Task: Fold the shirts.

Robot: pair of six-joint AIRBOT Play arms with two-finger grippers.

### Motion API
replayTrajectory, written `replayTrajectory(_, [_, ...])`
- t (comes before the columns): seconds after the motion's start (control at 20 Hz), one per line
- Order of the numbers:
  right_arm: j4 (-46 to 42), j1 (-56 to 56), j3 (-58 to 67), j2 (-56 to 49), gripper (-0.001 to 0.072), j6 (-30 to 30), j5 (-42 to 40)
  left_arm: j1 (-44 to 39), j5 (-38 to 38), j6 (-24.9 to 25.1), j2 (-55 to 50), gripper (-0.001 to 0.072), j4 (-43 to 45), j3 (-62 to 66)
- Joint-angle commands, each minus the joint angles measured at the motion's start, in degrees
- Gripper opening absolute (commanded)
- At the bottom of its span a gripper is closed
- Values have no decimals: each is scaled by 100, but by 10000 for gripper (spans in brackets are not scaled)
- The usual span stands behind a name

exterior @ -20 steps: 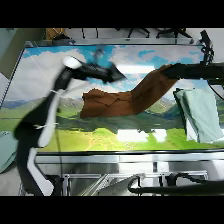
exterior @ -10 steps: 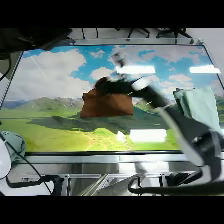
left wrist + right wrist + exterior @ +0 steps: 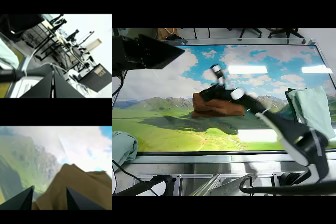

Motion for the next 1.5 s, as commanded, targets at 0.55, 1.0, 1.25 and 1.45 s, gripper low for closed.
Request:
replayTrajectory(0.55, [-1797,-2789,-15,-570,699,2671,3982,11,-164,33,83,17,-7,-494])
replayTrajectory(1.0, [-299,-2459,-13,-1552,544,1840,3244,7,-240,129,85,17,-7,-494])
replayTrajectory(1.25, [579,-2645,374,-1342,19,1296,3866,4,-238,162,85,17,-9,-494])
replayTrajectory(1.45, [734,-3403,1443,-595,18,1554,3882,4,-240,162,85,17,-9,-494])
